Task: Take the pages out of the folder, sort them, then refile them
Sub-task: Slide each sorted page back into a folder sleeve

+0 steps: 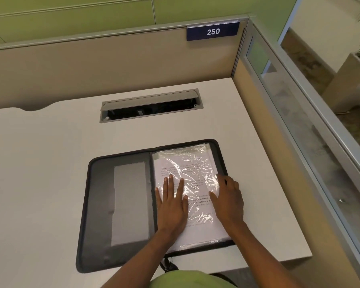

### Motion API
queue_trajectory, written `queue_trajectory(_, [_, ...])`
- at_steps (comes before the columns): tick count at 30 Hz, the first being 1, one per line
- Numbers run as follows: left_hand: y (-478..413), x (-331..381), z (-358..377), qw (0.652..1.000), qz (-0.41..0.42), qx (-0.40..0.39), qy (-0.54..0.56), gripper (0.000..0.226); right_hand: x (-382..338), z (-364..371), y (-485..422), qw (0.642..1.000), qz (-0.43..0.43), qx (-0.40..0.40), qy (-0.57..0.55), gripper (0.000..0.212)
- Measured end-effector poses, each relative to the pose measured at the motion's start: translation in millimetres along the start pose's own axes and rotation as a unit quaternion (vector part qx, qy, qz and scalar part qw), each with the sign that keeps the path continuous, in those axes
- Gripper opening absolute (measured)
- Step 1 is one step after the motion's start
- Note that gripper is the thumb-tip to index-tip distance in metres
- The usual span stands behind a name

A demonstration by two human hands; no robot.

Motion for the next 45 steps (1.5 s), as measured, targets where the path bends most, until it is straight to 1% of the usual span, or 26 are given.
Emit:
queue_trajectory(1, [0, 0, -1, 1.000, 0.001, 0.001, 0.000, 0.059, 3, 2, 1, 0.999, -0.016, 0.007, 0.031, 0.064])
queue_trajectory(3, [1, -2, -6, 1.000, 0.003, 0.005, 0.004, 0.059, 10, 9, 3, 0.998, -0.038, 0.011, 0.058, 0.065])
queue_trajectory(7, [0, -18, -20, 1.000, -0.004, 0.022, 0.006, 0.060, 26, 21, 9, 0.996, -0.083, -0.021, 0.005, 0.065])
queue_trajectory(10, [0, -33, -25, 1.000, -0.013, 0.013, 0.013, 0.060, 30, 25, 13, 0.993, -0.117, -0.017, 0.021, 0.061])
queue_trajectory(17, [3, -54, -31, 1.000, -0.015, 0.002, 0.009, 0.063, 16, 33, 16, 0.990, -0.122, -0.020, 0.066, 0.061])
queue_trajectory(36, [-10, -196, -83, 1.000, -0.019, 0.006, 0.005, 0.062, -118, 102, 18, 0.988, -0.117, -0.028, 0.093, 0.060])
queue_trajectory(45, [-17, -242, -103, 1.000, -0.028, -0.008, -0.005, 0.064, -164, 124, 12, 0.987, -0.126, -0.027, 0.093, 0.056])
Point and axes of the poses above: each hand's wrist, its own y-axis away from the middle knuckle, its own z-axis out of the palm, x = y × z, the point moved 1 cm from there along -y, towards the middle knuckle, and after that the axes turned 3 degrees about -z, right-handed, at the moved point
